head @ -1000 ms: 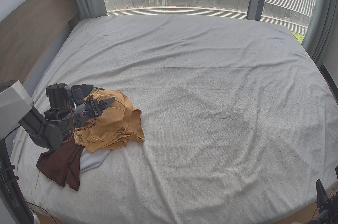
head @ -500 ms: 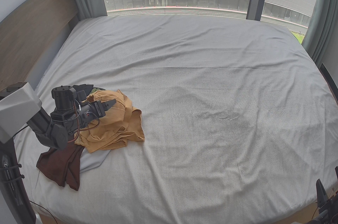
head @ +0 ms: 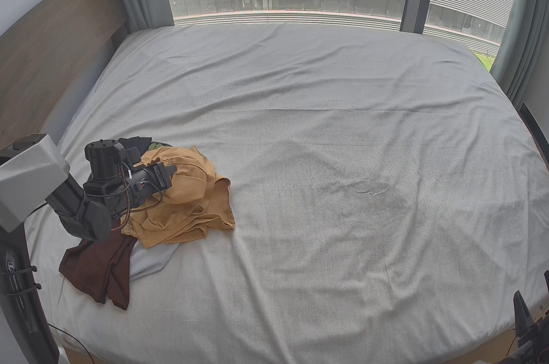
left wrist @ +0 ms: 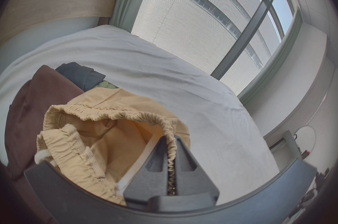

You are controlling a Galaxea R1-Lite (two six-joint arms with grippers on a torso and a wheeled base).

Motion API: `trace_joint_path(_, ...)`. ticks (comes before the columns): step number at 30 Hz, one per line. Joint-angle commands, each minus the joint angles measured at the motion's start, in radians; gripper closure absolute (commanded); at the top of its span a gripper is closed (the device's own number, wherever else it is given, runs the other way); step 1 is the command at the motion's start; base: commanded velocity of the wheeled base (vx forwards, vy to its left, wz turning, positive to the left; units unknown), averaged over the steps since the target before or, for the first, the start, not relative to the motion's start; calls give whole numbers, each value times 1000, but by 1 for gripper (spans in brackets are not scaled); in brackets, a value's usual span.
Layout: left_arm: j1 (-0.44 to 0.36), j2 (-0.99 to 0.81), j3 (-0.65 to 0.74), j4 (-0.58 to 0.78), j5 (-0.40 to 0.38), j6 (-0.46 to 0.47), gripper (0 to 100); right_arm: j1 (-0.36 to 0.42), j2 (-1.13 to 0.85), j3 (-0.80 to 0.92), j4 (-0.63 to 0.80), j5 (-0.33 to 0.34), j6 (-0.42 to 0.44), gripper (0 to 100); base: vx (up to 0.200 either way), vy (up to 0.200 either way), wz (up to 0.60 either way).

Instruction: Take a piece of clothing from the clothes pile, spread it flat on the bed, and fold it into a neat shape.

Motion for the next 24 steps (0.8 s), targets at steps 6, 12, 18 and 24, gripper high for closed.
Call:
trace_joint_path(6,-35,-97,3,6,-122,-218,100,0,-16,18,0,0,0,0,0,0,0)
trace_joint_path(12,-72,-153,21,3,-162,-339,100,0,-16,18,0,0,0,0,0,0,0)
trace_joint_path(18,-133,-243,23,-27,-253,-626,100,-1,-16,18,0,0,0,0,0,0,0)
trace_joint_path(24,-143,-252,23,-231,-260,-917,100,-1,-16,18,0,2,0,0,0,0,0)
